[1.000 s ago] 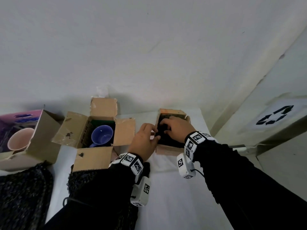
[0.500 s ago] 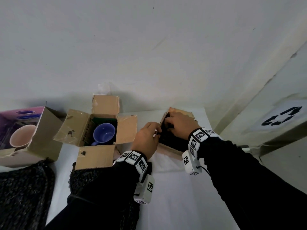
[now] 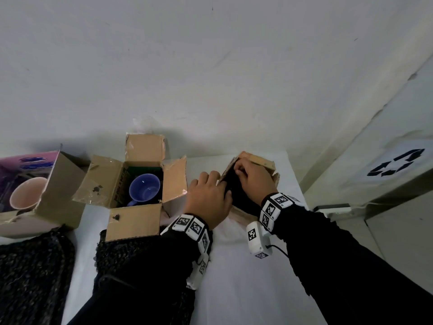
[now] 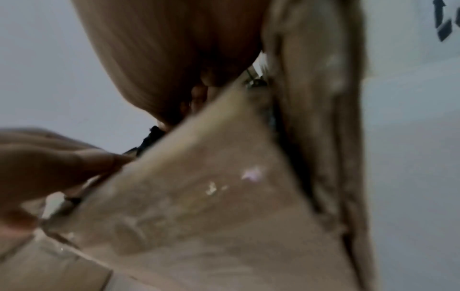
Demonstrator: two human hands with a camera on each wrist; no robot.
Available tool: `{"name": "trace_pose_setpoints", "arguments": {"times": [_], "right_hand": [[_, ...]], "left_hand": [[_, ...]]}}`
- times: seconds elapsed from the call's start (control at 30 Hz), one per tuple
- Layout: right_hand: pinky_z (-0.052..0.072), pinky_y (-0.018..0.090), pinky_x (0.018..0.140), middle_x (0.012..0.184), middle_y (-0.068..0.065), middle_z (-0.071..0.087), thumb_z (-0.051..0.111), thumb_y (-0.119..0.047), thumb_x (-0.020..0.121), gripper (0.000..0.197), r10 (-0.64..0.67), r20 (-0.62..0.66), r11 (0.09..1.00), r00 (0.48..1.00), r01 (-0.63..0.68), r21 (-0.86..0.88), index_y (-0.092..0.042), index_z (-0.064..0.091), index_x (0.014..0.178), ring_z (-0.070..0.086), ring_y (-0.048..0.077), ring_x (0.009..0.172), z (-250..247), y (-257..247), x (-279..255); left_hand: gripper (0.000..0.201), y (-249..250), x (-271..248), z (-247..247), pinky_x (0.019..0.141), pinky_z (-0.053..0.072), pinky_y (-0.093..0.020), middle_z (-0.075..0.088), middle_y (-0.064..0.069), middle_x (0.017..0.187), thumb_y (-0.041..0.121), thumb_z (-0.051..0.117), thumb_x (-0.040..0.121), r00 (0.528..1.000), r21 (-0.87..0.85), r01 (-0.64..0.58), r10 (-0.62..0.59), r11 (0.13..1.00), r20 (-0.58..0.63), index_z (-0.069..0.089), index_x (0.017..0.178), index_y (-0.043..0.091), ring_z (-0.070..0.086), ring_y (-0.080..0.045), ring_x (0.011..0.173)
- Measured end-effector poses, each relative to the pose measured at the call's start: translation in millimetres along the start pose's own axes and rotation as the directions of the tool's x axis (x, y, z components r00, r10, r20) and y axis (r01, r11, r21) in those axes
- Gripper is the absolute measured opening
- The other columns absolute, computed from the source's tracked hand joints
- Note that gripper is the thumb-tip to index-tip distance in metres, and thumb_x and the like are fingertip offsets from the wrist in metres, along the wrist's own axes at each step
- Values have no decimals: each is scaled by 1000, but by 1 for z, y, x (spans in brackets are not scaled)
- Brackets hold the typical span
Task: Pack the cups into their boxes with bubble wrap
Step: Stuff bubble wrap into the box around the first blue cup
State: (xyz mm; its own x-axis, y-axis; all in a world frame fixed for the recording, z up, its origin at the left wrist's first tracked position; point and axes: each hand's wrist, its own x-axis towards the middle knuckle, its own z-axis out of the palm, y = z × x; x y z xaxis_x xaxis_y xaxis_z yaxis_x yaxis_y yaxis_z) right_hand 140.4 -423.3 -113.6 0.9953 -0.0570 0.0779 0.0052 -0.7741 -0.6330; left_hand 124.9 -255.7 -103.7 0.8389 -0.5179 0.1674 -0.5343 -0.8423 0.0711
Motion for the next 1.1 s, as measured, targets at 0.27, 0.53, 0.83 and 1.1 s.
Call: {"name": "trace_pose_setpoints", "arguments": {"times": [0.27,0.53,0.83,1.1], "right_hand": [[35,40,96,129,0,57,40,-21,94,40,-115,276,834,954,243,-495,-25,54,131,45,23,122,-9,5,-3],[33,40,94,135,5,46,42,-22,92,36,-136,268,796,954,266,-544,-20,57,125,38,26,124,-10,4,-4],[27,36,106,132,-5,56,43,-18,92,42,-210,354,832,911,357,-424,-28,51,132,39,18,127,-17,3,-5],[44,45,95,131,7,44,46,-27,95,39,-76,436,870,897,273,-410,-25,45,134,50,28,115,-7,2,1]], "left_hand": [[19,20,-1,2,69,27,-39,47,-7,96,32,46,82,1000,176,21,-23,984,9,58,82,17,40,-27,85],[18,16,-5,2,67,24,-39,56,-1,85,29,51,87,993,221,-118,113,968,33,63,79,18,41,-26,81],[30,19,0,-6,67,19,-39,58,-1,81,26,46,74,994,156,-59,44,986,98,51,102,15,39,-25,79],[24,16,5,-9,76,26,-41,64,1,89,39,40,80,990,136,-42,22,990,141,50,90,19,40,-25,91]]}}
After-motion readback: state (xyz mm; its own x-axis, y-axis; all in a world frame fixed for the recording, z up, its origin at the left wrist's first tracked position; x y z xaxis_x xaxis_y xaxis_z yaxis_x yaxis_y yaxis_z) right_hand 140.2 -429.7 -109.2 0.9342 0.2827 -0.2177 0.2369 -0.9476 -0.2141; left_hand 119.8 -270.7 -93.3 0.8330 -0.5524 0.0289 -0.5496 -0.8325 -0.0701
